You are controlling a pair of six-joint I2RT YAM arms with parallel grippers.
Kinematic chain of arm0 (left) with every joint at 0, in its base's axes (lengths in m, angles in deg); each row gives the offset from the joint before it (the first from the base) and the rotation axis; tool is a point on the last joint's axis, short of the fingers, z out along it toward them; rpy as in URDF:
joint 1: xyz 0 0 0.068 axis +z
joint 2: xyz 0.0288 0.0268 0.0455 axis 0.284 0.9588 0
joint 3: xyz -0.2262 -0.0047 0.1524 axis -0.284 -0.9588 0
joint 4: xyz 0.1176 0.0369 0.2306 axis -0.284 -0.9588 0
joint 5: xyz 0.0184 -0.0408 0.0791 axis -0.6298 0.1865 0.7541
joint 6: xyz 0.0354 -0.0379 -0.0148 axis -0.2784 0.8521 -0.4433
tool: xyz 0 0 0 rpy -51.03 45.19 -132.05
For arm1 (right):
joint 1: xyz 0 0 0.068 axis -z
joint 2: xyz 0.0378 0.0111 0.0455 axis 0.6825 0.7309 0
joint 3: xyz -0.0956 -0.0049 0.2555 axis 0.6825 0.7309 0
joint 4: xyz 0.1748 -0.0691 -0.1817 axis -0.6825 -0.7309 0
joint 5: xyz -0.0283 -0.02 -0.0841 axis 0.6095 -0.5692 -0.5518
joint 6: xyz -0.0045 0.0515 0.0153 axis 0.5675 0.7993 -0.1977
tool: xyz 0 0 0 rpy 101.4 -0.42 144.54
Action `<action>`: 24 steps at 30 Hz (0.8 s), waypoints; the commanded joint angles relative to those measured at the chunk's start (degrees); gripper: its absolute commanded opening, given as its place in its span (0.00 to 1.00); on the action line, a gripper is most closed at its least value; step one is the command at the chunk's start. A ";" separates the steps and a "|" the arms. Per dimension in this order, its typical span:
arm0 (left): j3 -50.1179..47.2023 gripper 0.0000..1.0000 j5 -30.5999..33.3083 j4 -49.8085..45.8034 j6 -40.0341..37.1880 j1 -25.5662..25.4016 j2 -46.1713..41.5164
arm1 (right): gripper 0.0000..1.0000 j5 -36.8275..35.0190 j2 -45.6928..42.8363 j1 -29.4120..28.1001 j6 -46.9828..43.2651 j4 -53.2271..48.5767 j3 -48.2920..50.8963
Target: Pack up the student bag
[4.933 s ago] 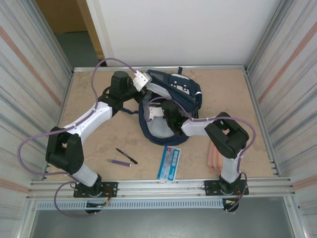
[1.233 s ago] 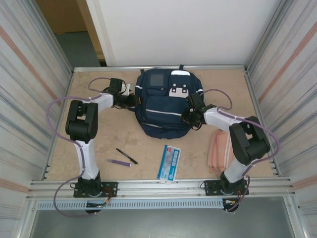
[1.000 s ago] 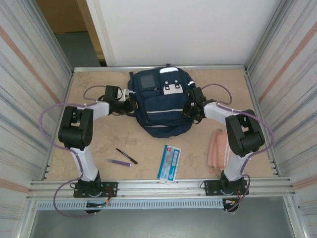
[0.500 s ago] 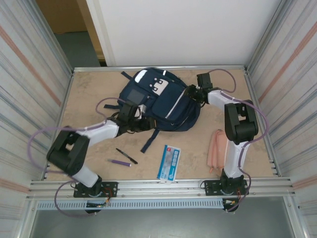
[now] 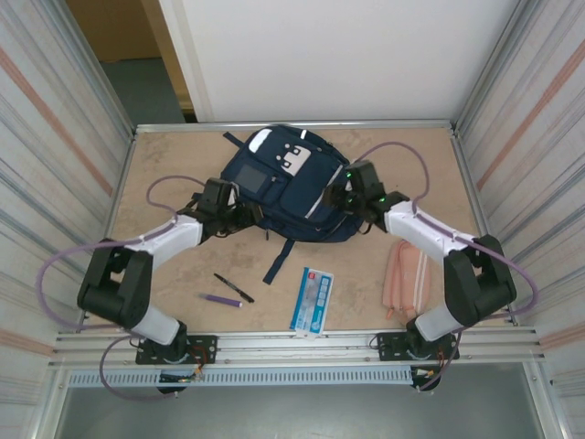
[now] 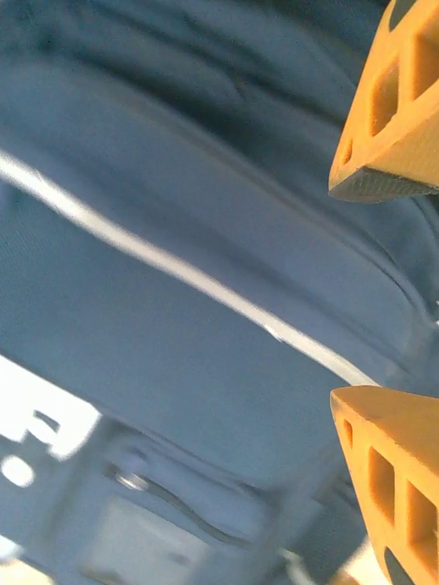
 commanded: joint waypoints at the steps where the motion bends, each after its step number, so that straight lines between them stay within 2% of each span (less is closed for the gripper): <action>1: 2.68 0.61 -1.64 2.23 1.60 -0.38 1.77 | 0.56 -5.84 -1.97 -5.60 0.27 -2.04 2.33; 5: 3.31 0.62 0.56 5.45 1.97 -0.87 4.37 | 0.56 -4.91 0.78 -11.35 5.84 1.63 4.58; 9: 3.87 0.57 1.82 5.96 2.38 -1.73 7.12 | 0.56 -6.72 5.66 -13.01 7.55 2.66 3.38; 11: 4.91 0.47 3.05 4.43 0.02 -1.86 7.70 | 0.56 -10.51 7.58 -12.81 4.21 5.54 3.77; 12: 5.32 0.37 4.19 3.10 -0.71 -1.86 7.25 | 0.55 -11.80 8.57 -12.30 1.91 6.81 3.68; 14: 4.84 0.18 6.17 1.82 -2.20 -1.95 4.76 | 0.53 -10.60 10.88 -9.54 -2.48 6.95 1.45; 16: 4.19 0.07 6.71 1.52 -3.10 -2.12 2.14 | 0.52 -9.24 12.24 -6.70 -5.08 6.94 -0.43; 18: 4.40 0.00 5.21 0.28 -3.32 -2.21 0.11 | 0.52 -7.50 13.18 -3.87 -7.53 8.43 -1.38; 20: 4.12 0.00 3.51 -0.79 -2.40 -2.97 -1.81 | 0.51 -6.73 14.06 -1.88 -10.95 11.66 -1.49; 22: 3.34 0.00 5.40 -1.12 -0.69 -5.86 -3.61 | 0.52 -8.87 14.58 -2.14 -17.24 14.08 -2.13; 24: 3.31 0.00 6.74 -0.53 0.11 -8.99 -4.54 | 0.54 -7.13 13.98 -2.53 -21.60 16.00 -2.46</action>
